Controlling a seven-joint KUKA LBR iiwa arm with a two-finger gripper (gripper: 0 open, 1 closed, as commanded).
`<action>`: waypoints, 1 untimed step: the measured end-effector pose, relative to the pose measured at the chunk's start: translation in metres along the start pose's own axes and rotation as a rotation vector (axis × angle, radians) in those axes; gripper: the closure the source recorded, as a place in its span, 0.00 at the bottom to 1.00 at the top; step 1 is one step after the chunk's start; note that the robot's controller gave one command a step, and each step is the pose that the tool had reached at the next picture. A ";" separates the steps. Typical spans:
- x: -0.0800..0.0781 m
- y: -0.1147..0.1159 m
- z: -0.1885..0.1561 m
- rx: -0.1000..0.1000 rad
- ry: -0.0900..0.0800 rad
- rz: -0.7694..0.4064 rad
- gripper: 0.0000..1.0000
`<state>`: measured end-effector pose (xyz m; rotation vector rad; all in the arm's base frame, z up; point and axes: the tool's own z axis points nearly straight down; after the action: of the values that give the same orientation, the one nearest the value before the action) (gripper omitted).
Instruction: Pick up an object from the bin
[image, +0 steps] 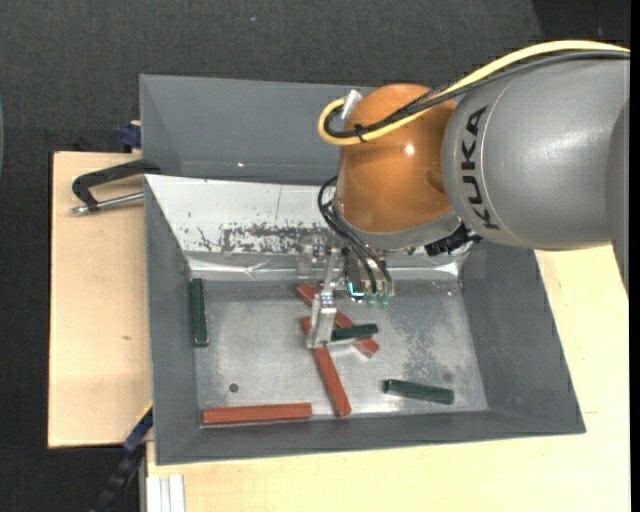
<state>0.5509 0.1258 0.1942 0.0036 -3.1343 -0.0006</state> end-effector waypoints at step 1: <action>-0.002 -0.001 -0.004 -0.001 -0.008 0.002 0.00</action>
Offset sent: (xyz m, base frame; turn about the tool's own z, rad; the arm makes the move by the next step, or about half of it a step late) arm 0.0391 -0.0768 -0.1242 0.0805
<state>0.5528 0.1250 0.1986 0.0004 -3.1428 -0.0024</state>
